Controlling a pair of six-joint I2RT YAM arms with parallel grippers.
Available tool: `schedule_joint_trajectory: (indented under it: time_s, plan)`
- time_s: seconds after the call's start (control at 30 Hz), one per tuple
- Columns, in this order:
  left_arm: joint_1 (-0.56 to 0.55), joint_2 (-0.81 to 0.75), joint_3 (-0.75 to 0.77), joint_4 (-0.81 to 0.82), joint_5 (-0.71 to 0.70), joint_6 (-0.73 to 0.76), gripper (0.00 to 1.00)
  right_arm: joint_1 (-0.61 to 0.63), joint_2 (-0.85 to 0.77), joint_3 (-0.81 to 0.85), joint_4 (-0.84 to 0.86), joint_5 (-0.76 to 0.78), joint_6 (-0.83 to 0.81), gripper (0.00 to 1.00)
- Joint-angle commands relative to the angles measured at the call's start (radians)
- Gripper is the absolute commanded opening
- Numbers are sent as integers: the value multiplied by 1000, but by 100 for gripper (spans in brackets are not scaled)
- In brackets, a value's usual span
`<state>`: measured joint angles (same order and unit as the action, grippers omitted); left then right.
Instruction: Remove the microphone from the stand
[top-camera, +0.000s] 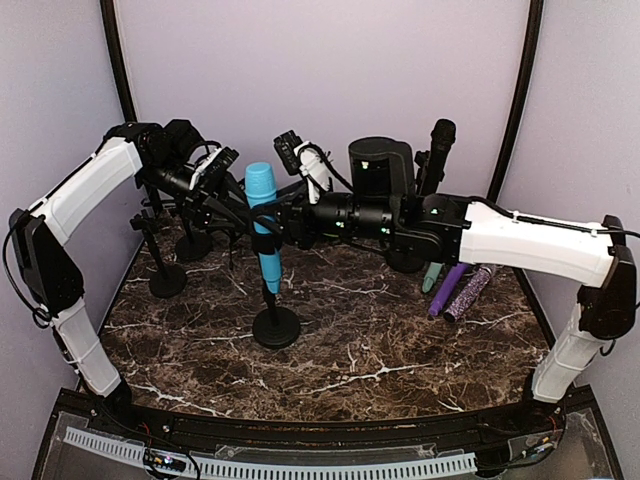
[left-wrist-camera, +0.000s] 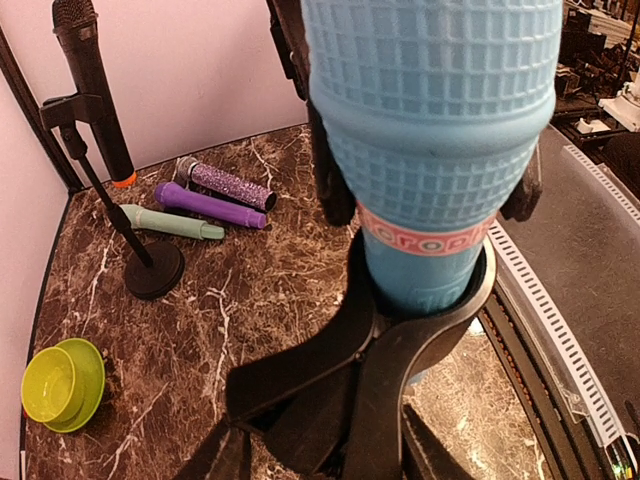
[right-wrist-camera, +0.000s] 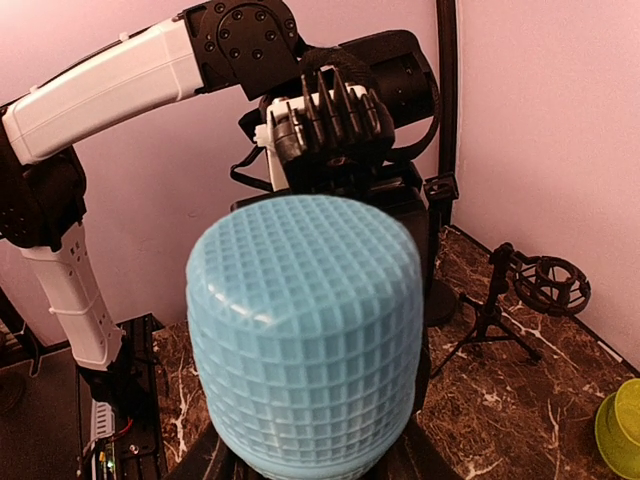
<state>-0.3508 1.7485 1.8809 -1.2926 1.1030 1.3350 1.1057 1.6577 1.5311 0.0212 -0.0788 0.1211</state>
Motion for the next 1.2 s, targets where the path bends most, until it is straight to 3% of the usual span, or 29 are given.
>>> schedule_joint_trajectory:
  time_s: [0.0, 0.3, 0.4, 0.53, 0.73, 0.8, 0.9, 1.17]
  plan:
    - [-14, -19, 18, -36, 43, 3, 18, -27, -56, 34, 98, 52, -9, 13]
    - [-22, -65, -43, 80, -7, -89, 6, -27, -218, 68, 152, 177, -88, 10]
    - [-22, -79, -65, 97, -1, -94, 6, -31, -255, 54, 182, 167, -76, 9]
    - [-23, -86, -77, 119, 12, -130, 35, -38, -230, 52, 156, 142, -42, 9]
    - [-25, -102, -109, 142, -5, -163, 51, -41, -216, 18, 180, 134, -7, 7]
    - [-25, -119, -137, 177, -8, -186, 75, -45, -215, 30, 190, 115, 2, 6]
    - [-25, -143, -175, 239, 17, -231, 98, -49, -193, 54, 198, 59, 35, 5]
    - [-26, -121, -166, 214, 111, -266, 99, -49, -72, 152, 165, -193, 103, 0]
